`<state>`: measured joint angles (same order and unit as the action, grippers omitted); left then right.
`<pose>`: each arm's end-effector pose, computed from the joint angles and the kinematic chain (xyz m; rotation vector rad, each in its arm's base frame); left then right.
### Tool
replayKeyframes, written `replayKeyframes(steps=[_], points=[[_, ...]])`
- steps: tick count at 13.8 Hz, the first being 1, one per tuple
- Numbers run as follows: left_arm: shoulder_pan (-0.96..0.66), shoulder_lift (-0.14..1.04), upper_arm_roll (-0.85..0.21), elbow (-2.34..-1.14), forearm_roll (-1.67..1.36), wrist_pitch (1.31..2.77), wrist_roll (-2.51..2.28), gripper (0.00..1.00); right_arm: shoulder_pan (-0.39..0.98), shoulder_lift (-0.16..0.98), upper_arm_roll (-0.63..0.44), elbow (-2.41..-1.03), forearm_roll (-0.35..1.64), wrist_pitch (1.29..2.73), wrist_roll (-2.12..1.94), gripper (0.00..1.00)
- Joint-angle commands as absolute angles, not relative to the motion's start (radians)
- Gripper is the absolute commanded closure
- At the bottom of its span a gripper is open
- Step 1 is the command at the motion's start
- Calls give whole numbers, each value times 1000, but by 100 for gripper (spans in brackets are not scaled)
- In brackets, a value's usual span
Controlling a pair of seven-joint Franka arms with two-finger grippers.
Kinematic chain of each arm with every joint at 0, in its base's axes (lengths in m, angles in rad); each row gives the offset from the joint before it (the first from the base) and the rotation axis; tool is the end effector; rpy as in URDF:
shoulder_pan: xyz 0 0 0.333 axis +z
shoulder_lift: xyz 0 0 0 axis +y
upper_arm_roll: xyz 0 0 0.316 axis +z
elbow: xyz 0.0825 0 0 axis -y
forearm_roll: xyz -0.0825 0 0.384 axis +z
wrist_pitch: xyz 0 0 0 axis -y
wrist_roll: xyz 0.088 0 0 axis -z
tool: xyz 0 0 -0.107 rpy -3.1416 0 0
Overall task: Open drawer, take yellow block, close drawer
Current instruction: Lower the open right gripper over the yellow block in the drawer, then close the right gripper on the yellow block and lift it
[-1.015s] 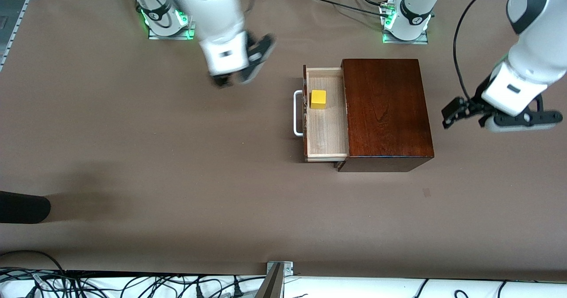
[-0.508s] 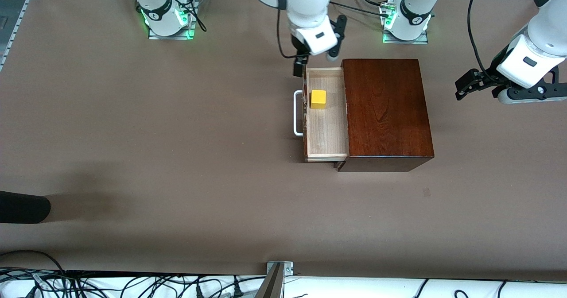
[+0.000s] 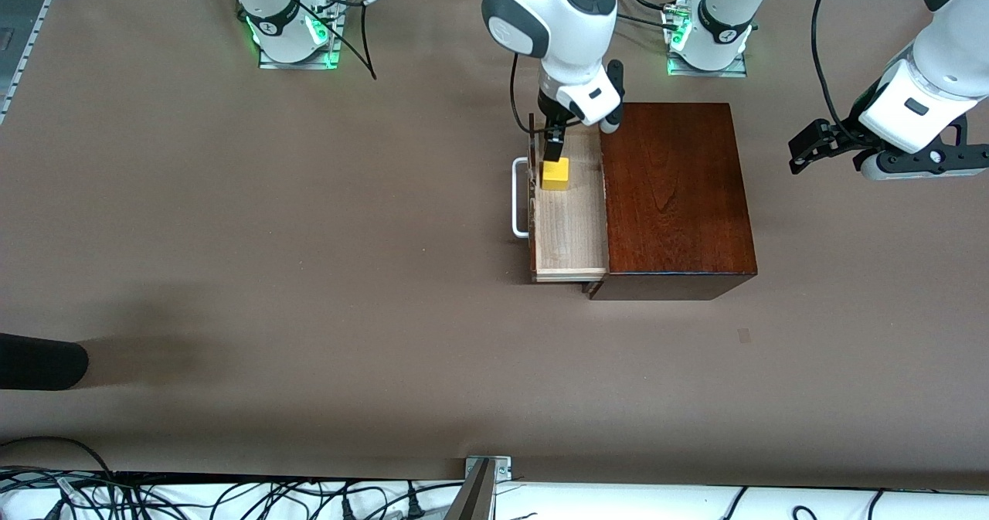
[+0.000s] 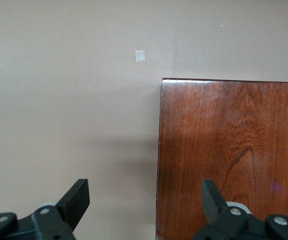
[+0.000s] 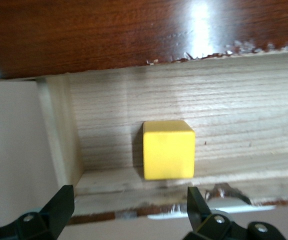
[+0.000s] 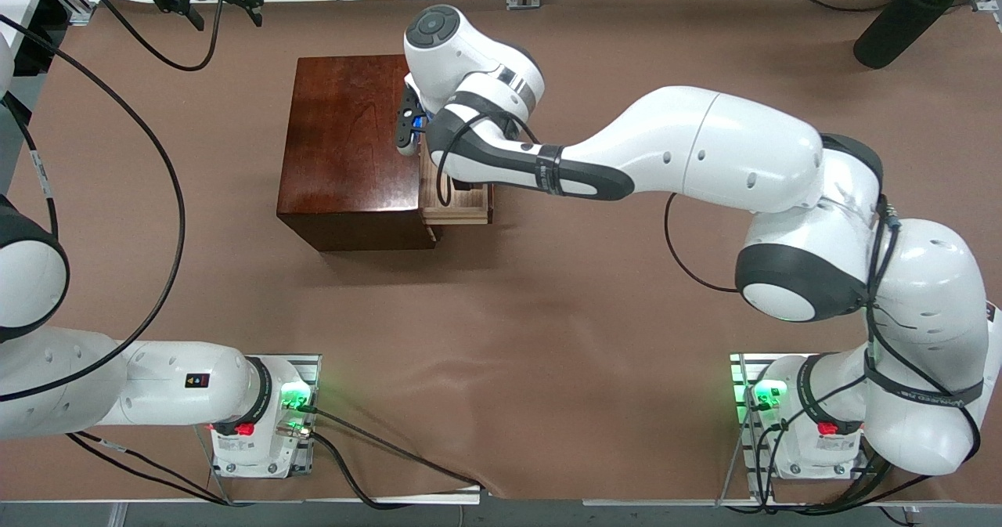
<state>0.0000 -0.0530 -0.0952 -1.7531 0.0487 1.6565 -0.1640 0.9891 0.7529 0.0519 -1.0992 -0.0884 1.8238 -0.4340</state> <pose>0.5383 -0.0477 0.5745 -3.0808 -0.0983 0.0564 0.3970 0.6400 0.3709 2.2739 2.0863 -0.0177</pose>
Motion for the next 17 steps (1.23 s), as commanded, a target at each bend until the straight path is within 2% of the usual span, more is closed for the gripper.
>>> replayKeyframes(steps=[1, 5, 10, 17], points=[[8, -57, -98, -1750, 34, 1647, -138, 0, 1000, 779, 40, -1051, -101, 1831, -459, 0], [8, -58, -98, -1750, 32, 1647, -138, 0, 1014, 810, 32, -1051, -142, 1888, -456, 0], [6, -58, -100, -1749, 34, 1647, -138, 0, 1022, 836, 32, -1052, -213, 1896, -453, 0], [8, -58, -100, -1749, 34, 1647, -138, 0, 1020, 861, 32, -1052, -215, 1908, -381, 0]])
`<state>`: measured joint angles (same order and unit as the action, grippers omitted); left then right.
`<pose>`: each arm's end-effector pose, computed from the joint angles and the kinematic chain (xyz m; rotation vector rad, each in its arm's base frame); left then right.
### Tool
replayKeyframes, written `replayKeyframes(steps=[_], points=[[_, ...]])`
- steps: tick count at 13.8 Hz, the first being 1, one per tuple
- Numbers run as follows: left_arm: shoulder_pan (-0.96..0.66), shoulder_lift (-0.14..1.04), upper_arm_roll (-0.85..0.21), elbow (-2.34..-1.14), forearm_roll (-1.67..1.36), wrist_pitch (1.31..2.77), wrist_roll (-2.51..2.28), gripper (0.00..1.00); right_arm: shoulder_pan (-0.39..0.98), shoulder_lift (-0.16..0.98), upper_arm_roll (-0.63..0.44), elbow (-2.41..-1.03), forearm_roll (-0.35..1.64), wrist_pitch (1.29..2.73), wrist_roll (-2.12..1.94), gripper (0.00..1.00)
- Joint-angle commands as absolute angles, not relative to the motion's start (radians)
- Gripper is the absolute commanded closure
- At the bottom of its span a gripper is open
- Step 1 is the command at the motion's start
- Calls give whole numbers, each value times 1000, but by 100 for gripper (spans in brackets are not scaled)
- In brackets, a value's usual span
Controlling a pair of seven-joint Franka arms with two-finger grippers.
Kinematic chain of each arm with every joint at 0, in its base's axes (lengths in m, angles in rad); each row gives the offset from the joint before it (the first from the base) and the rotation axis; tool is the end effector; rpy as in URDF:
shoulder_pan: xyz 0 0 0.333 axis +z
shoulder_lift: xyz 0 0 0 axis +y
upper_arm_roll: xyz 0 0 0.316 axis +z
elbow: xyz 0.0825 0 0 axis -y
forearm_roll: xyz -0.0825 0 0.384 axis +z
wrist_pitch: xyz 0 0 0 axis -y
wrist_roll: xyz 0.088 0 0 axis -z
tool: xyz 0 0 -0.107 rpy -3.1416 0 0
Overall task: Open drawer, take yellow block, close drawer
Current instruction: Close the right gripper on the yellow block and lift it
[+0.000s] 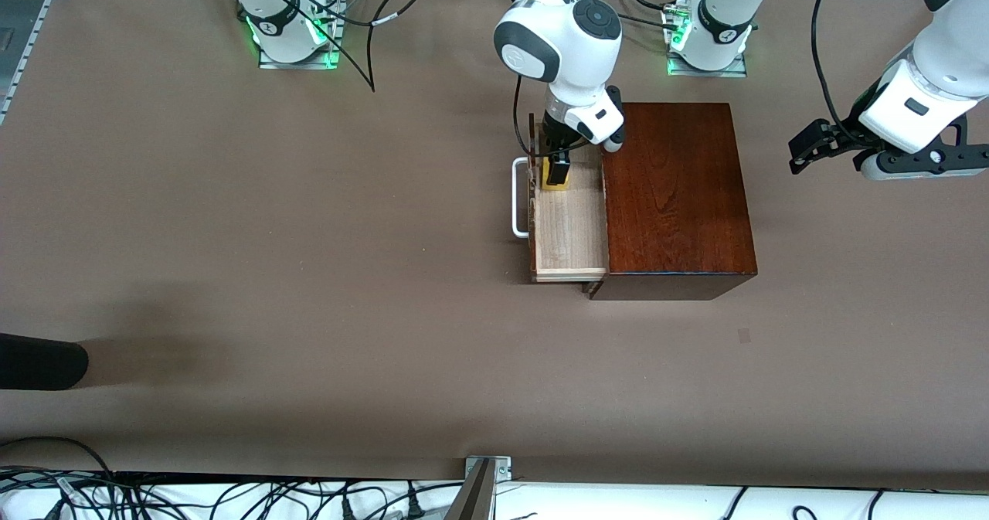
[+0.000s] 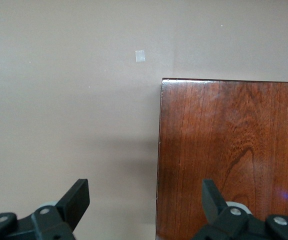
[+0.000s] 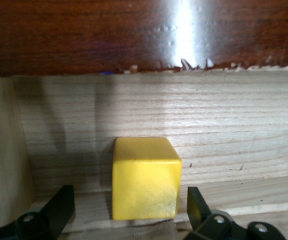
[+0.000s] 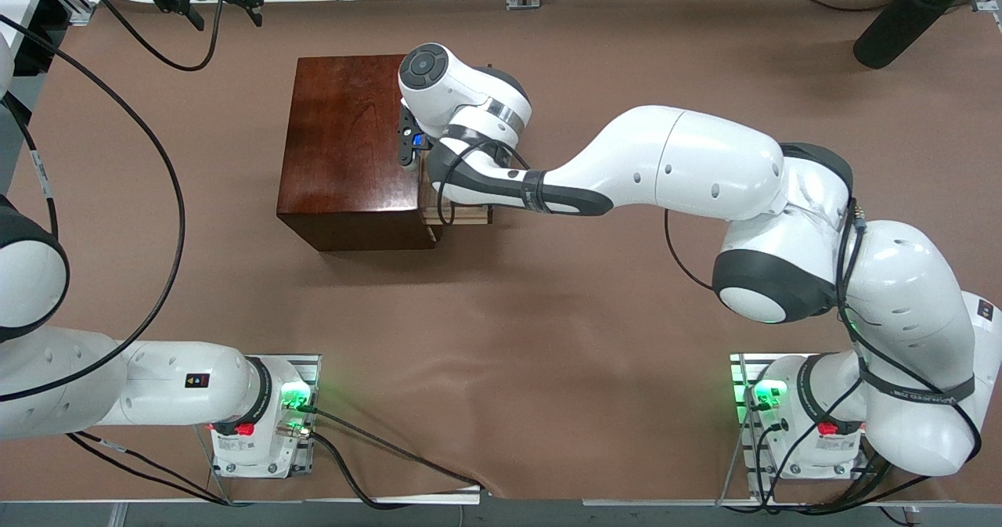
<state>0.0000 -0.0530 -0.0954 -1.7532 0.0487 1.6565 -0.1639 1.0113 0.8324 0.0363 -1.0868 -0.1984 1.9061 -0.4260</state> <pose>0.5383 -0.0478 0.5745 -3.0808 -0.0979 0.0565 0.4023 0.6513 0.3242 2.1548 2.0655 0.0550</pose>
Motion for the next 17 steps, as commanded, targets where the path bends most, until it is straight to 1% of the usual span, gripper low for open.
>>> replayKeyframes(steps=[1, 3, 4, 5, 6, 7, 8, 11, 12, 15, 17], points=[[6, -58, -100, -1749, 34, 1647, -138, 0, 1020, 868, 32, -1052, -215, 1920, -382, 0], [8, -58, -100, -1749, 34, 1647, -138, 0, 1019, 877, 32, -1052, -215, 1939, -385, 0], [6, -58, -100, -1749, 34, 1647, -138, 0, 1017, 880, 32, -1052, -215, 1948, -387, 6], [6, -58, -100, -1749, 34, 1647, -138, 0, 1017, 882, 32, -1052, -215, 1953, -387, 27], [6, -58, -100, -1749, 34, 1647, -138, 0, 1017, 882, 32, -1052, -215, 1951, -387, 54], [6, -58, -100, -1749, 34, 1647, -138, 0, 1017, 881, 32, -1052, -215, 1942, -387, 86], [8, -58, -100, -1749, 34, 1647, -138, 0, 1017, 874, 32, -1052, -215, 1937, -388, 100], [8, -58, -100, -1749, 34, 1647, -138, 0, 1015, 858, 31, -1048, -215, 1893, -393, 100], [6, -58, -100, -1749, 34, 1647, -138, 0, 1015, 833, 29, -1042, -215, 1873, -391, 100], [6, -58, -100, -1749, 34, 1647, -137, 0, 991, 760, 31, -959, -193, 1777, -387, 100], [6, -57, -98, -1749, 34, 1647, -137, 0, 941, 686, 31, -950, -129, 1705, -385, 100]])
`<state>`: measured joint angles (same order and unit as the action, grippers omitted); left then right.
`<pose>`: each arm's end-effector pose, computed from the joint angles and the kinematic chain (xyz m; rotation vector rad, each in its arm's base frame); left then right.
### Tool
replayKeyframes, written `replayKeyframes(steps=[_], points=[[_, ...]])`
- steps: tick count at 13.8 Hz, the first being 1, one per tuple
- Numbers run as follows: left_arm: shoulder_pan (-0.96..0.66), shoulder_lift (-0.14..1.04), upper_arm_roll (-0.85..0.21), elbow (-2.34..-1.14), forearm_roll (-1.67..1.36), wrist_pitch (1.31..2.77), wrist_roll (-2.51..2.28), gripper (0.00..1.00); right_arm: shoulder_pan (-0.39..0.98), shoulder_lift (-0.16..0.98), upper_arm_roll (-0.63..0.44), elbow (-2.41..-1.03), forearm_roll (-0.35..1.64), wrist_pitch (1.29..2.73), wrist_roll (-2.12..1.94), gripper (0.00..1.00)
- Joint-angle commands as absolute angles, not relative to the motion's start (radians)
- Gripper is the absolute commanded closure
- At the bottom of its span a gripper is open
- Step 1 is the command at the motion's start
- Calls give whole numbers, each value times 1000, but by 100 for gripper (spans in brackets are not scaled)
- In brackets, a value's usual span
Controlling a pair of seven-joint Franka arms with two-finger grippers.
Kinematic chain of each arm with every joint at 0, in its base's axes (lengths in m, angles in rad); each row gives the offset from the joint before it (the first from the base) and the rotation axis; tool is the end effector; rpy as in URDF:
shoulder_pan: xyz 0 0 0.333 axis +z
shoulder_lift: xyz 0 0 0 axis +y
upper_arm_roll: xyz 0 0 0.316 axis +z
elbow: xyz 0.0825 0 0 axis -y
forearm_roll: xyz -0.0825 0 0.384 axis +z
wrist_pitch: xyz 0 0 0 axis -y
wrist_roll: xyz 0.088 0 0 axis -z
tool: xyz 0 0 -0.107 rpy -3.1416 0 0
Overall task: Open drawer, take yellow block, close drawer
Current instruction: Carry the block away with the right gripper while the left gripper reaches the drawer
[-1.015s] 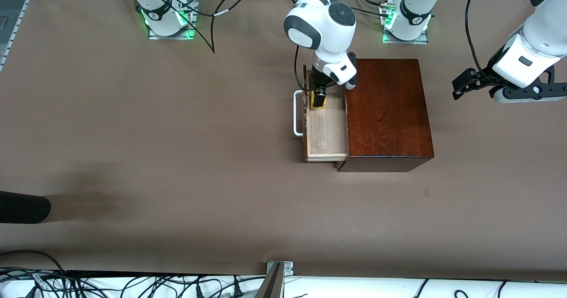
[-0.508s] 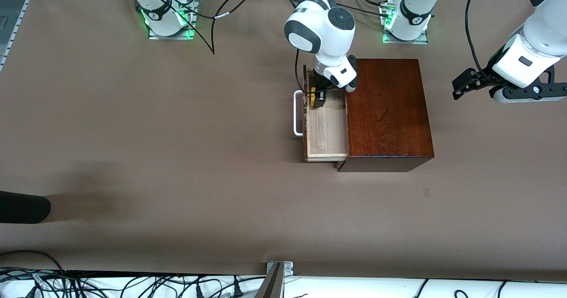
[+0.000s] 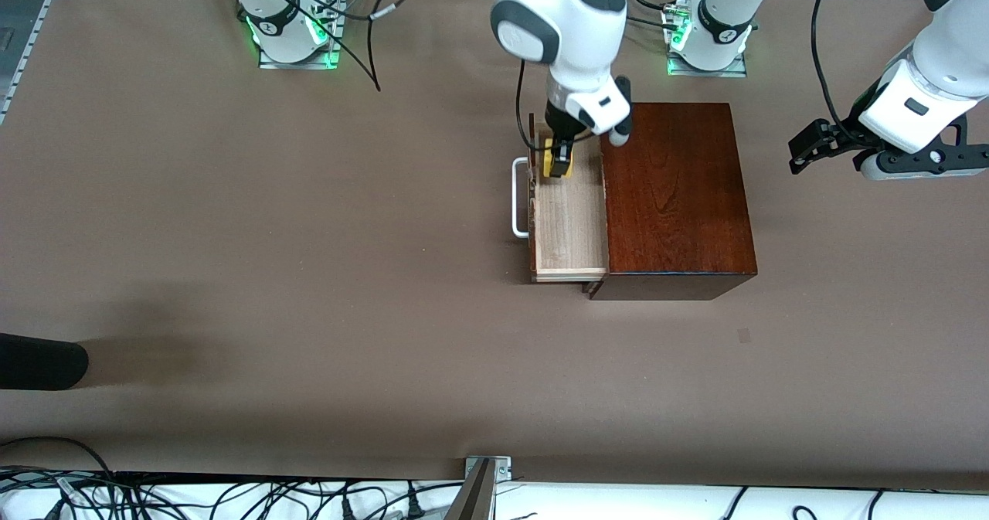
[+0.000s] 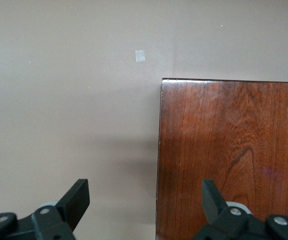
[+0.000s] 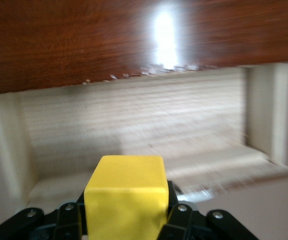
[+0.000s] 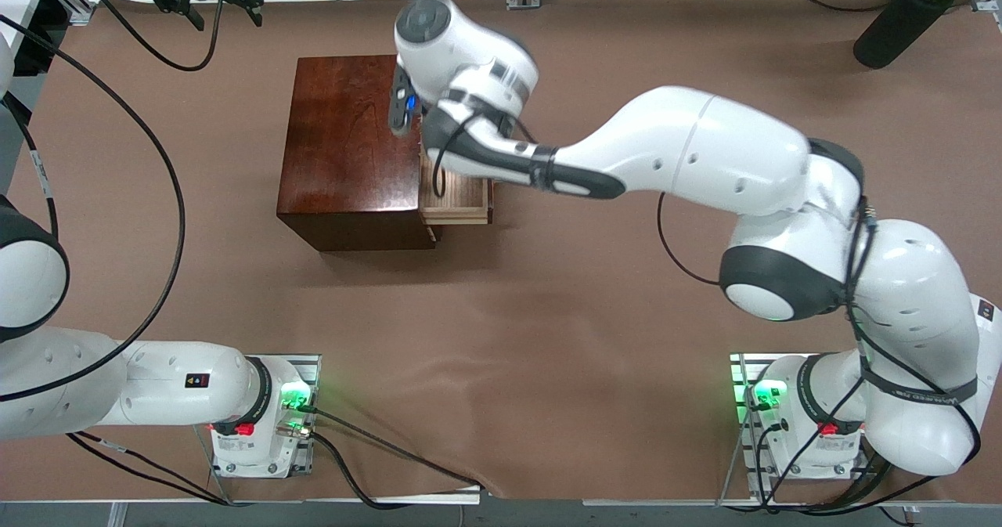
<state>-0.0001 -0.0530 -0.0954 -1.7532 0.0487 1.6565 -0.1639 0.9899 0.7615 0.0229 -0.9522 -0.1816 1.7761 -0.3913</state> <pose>0.5383 -0.0479 0.5745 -3.0808 -0.0977 0.0565 0.4233 0.6366 0.4317 2.2670 1.9660 0.1640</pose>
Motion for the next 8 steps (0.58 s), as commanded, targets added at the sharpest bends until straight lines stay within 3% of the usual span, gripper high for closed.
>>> replayKeyframes(steps=[1, 8], points=[[8, -57, -98, -1749, 32, 1647, -138, 0, 895, 657, 29, -950, -88, 1668, -385, 100], [-18, -54, -119, -1749, 26, 1622, -37, 0, 491, 549, 26, -951, -64, 1528, -391, 100]])
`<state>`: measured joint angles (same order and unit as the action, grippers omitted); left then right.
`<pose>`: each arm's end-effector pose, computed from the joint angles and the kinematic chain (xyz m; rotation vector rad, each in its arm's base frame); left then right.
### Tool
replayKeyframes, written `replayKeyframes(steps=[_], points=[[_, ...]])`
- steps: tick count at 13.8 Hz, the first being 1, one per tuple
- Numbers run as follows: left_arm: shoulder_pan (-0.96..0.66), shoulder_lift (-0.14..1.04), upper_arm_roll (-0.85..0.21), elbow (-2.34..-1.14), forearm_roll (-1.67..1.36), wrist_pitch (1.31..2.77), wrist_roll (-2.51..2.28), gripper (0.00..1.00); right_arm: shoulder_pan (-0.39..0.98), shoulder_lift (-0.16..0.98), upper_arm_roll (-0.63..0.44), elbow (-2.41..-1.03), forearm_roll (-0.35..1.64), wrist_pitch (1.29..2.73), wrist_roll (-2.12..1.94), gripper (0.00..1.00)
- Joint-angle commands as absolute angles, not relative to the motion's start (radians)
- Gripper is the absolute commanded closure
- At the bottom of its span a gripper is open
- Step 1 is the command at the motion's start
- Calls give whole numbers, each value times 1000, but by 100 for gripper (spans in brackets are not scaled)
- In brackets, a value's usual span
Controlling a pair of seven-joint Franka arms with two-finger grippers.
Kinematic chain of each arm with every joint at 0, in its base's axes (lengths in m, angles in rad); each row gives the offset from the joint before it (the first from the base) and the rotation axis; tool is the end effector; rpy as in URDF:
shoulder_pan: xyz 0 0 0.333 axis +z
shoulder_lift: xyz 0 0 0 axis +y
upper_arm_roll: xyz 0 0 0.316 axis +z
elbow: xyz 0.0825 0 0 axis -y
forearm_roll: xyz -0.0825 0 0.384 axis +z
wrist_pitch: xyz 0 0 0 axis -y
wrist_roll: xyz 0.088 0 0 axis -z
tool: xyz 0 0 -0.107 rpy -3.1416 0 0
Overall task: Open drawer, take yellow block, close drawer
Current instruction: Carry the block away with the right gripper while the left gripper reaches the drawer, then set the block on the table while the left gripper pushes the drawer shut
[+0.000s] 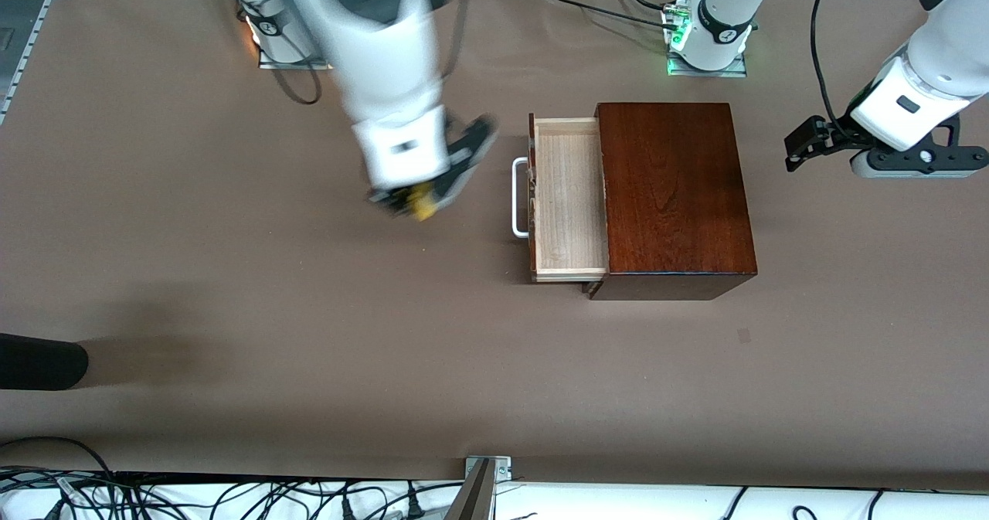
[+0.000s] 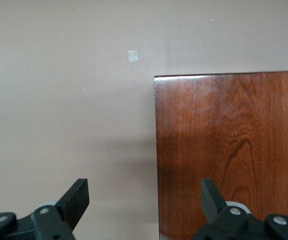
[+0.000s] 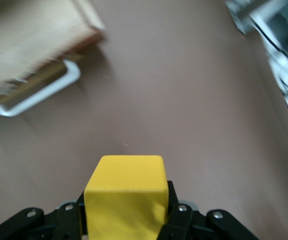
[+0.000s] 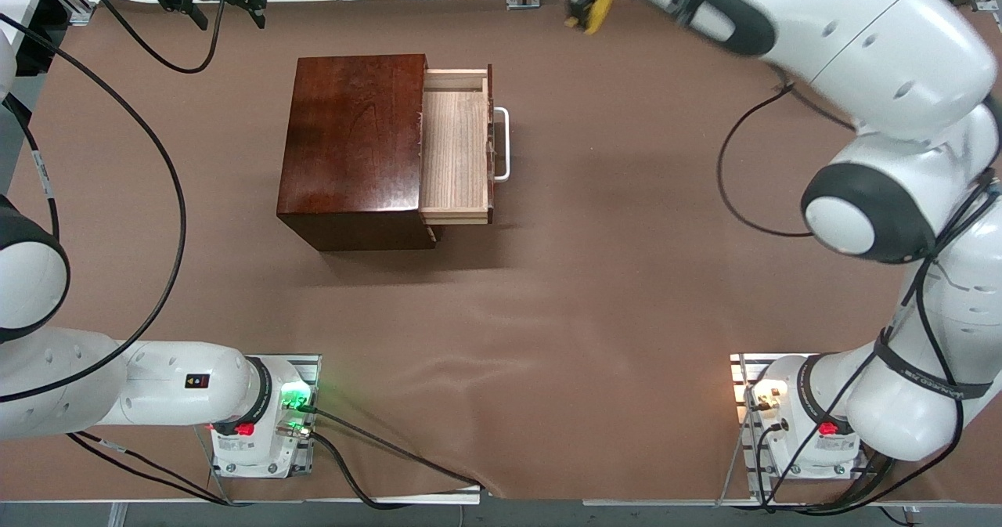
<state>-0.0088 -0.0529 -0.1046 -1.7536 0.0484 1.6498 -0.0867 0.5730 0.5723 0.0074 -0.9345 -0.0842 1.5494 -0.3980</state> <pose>0.5366 -0.0575 0.5736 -3.0819 0.0485 0.0703 0.6004 0.3807 0.5581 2.7087 1.4336 0.0761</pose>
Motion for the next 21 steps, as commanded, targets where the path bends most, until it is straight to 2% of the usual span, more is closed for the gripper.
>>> replayKeyframes(steps=[1, 3, 4, 5, 7, 9, 12, 14, 17, 19, 21], points=[[-26, -48, -139, -1749, 23, 1596, -25, 0, 445, 549, 25, -953, -54, 1532, -394, 100], [-44, -43, -196, -1746, 23, 1566, 50, 0, 350, 534, 34, -968, 0, 1535, -397, 100], [-46, -29, -228, -1726, 20, 1562, 114, 0, 335, 499, 32, -1030, 3, 1549, -391, 100], [-48, 1, -256, -1711, 20, 1562, 221, 0, 303, 439, 31, -1148, 3, 1592, -387, 100], [-52, 88, -282, -1657, -29, 1563, 473, 0, 243, 330, 32, -1396, 20, 1774, -388, 100], [-60, 211, -285, -1580, -127, 1563, 618, 0, 203, 263, 32, -1605, 26, 1844, -368, 100], [-145, 288, -284, -1516, -338, 1563, 611, 0, 169, 210, 32, -1826, 29, 1971, -307, 100], [-208, 325, -284, -1494, -467, 1569, 569, 0, 152, 209, 32, -1932, 29, 2060, -250, 100], [-326, 428, -281, -1369, -531, 1571, 565, 0, 146, 230, 32, -2078, 29, 2250, -190, 100], [-350, 561, -285, -1286, -558, 1568, 574, 0, 135, 262, 32, -2137, 32, 2344, -163, 100], [-402, 598, -273, -1279, -523, 1569, 583, 0, 115, 305, 32, -2167, 34, 2407, -149, 100]])
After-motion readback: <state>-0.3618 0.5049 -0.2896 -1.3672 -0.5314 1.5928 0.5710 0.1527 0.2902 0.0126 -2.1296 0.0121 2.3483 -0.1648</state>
